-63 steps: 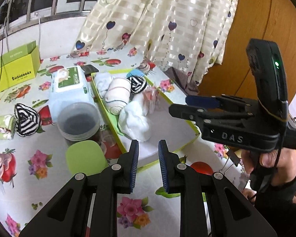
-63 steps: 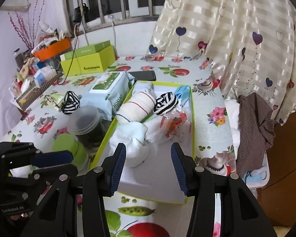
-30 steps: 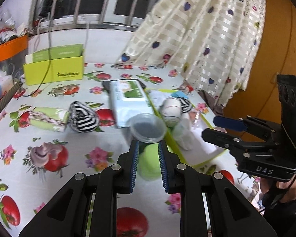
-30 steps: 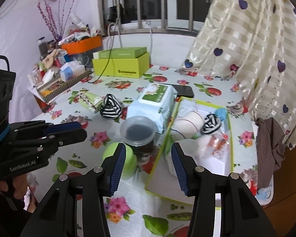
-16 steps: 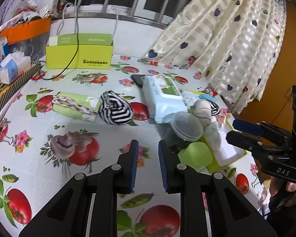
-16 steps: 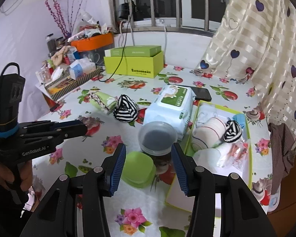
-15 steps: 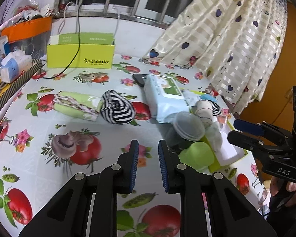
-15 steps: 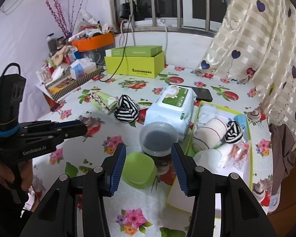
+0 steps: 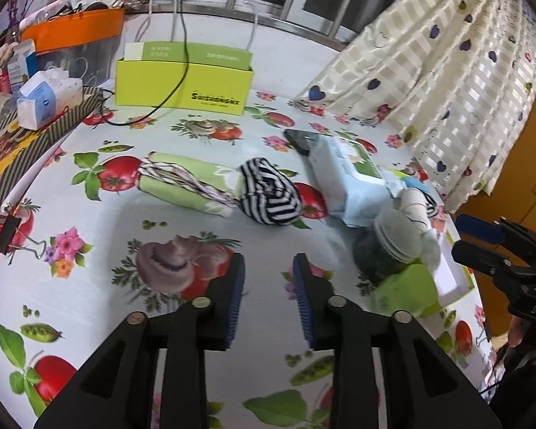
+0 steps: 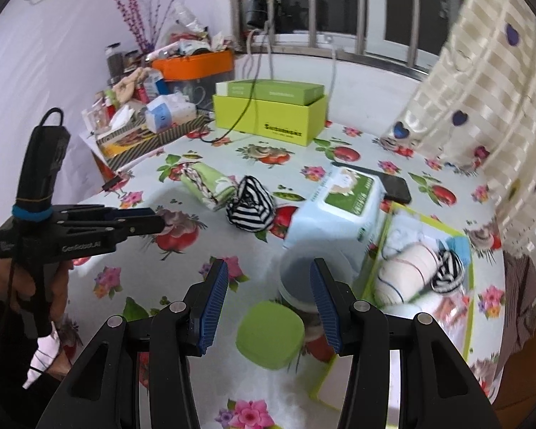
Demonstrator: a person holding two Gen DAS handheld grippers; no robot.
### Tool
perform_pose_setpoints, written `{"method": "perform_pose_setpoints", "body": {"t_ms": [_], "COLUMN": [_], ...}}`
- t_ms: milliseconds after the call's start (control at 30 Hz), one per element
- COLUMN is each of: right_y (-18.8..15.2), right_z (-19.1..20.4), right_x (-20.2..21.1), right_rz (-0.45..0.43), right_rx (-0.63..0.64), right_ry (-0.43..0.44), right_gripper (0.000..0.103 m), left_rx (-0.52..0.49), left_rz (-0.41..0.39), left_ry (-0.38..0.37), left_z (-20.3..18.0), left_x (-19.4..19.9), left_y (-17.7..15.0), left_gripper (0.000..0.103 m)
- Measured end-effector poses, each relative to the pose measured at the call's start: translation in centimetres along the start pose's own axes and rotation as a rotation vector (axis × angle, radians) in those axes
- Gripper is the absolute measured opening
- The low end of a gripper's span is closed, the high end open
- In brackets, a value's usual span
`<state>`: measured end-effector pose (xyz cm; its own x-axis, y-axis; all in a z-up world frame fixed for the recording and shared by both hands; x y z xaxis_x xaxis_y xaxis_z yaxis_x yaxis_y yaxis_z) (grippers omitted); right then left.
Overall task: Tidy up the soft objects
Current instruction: 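Move both grippers back to the green towel and striped sock on the table, then grasp the black-and-white striped sock with the right gripper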
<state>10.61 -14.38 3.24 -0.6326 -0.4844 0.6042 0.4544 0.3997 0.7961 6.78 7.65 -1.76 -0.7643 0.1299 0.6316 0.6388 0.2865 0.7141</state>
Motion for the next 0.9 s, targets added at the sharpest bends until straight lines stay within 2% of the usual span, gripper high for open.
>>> {"method": "perform_pose_setpoints", "body": {"t_ms": [67,333,667,900], "right_y": [0.5,3.3,7.2,7.7], "right_z": [0.3,1.4,1.3,1.0], "right_x": [-0.8,-6.1,-14.1,-19.9], "right_rz": [0.013,0.121,0.285,0.423], "right_rx": [0.025,0.131,0.172,0.182], "right_ry": [0.017,0.094,0.176,0.204], "right_gripper": [0.047,0.052,0.053,0.057], "left_rx": [0.002,0.105,0.192,0.232], "left_rz": [0.001,0.009,-0.018,-0.024], "left_ry": [-0.001,0.013,0.021,0.010], "left_z": [0.5,3.1,5.2,6.4], "left_x": [-0.2,-1.2,-1.6,-2.0], "left_y": [0.3,1.0,1.4,1.8], "left_gripper": [0.036,0.037,0.038,0.038]}}
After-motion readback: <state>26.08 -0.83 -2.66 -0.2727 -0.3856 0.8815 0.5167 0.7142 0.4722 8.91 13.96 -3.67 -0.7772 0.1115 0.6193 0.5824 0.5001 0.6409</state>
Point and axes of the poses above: each gripper's, at about its wrist camera, not at the fingertips, and x roughly against the way its jaws point, z to its left, y to its top, the point moved 2 cm from there along -x, roughly the way its jaws point, and after that the axes turned 4 degrees about -z, right-handed, at the moved point
